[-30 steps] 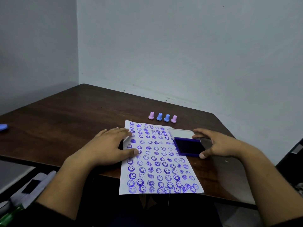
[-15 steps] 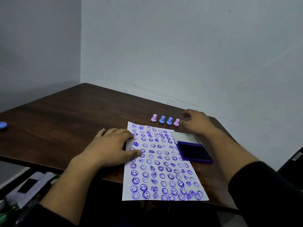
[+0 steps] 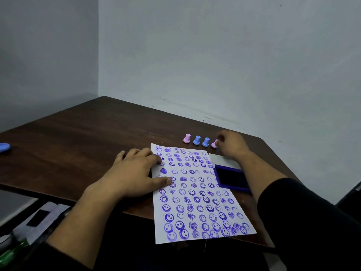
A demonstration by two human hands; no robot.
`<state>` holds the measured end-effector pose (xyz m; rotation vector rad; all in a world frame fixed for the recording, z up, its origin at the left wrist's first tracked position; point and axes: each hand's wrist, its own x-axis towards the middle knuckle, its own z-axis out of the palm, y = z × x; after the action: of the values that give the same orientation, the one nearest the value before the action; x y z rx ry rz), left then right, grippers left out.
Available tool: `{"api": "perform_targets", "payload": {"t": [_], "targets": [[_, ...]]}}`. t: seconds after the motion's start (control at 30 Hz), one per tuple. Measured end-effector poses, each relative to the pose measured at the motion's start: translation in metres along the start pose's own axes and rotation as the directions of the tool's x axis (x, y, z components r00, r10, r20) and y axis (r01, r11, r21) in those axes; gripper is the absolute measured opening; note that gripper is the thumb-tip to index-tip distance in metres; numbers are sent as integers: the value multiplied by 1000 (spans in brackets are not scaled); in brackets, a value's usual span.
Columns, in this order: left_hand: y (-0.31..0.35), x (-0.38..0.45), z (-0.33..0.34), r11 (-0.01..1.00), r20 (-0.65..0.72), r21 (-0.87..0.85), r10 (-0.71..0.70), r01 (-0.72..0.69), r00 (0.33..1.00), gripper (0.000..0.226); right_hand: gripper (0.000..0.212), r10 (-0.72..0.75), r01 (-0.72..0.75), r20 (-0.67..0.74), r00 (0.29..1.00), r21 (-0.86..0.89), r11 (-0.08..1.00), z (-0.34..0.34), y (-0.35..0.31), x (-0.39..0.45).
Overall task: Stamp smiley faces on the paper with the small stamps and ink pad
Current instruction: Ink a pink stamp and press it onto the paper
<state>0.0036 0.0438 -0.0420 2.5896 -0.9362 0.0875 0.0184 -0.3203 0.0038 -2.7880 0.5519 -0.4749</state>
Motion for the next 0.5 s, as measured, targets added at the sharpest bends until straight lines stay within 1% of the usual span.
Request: {"api": "perform_targets", "payload": {"t": [0.03,0.13,0.2,0.23,0.37,0.43,0.5], "targets": [[0,0,-1,1000,1,1,2,-2,1000,88,21,-7,7,-14,1000,-4,1000,1,0,1],[0,-1,-1,1000,-2,-1,8,-8,1000,84,6,-8,9,6,1000,-26,1000,4,1,6],[0,-1,-2,1000,2,-1,8,-8,1000,83,4,2,-2,15,1000,-12,1000,6,1,8],[0,-1,-2,1000,5,0,8,-8,1000,83,3,7,-7,11,1000,2,1000,7,1,8],[1,-2,-2,1000,13,-7,1,-1,1000,84,14,19,-18,-25,999,63,998,8,2,6],[1,-2,-2,1000,12,-10,2,-2,1000,83,14,32,-27,-62,998,93,995,7,3,5],[1,-1,-2,1000,14,-11,1,-1,1000,83,10,46,-39,-64,997,106,994,5,6,1]]}}
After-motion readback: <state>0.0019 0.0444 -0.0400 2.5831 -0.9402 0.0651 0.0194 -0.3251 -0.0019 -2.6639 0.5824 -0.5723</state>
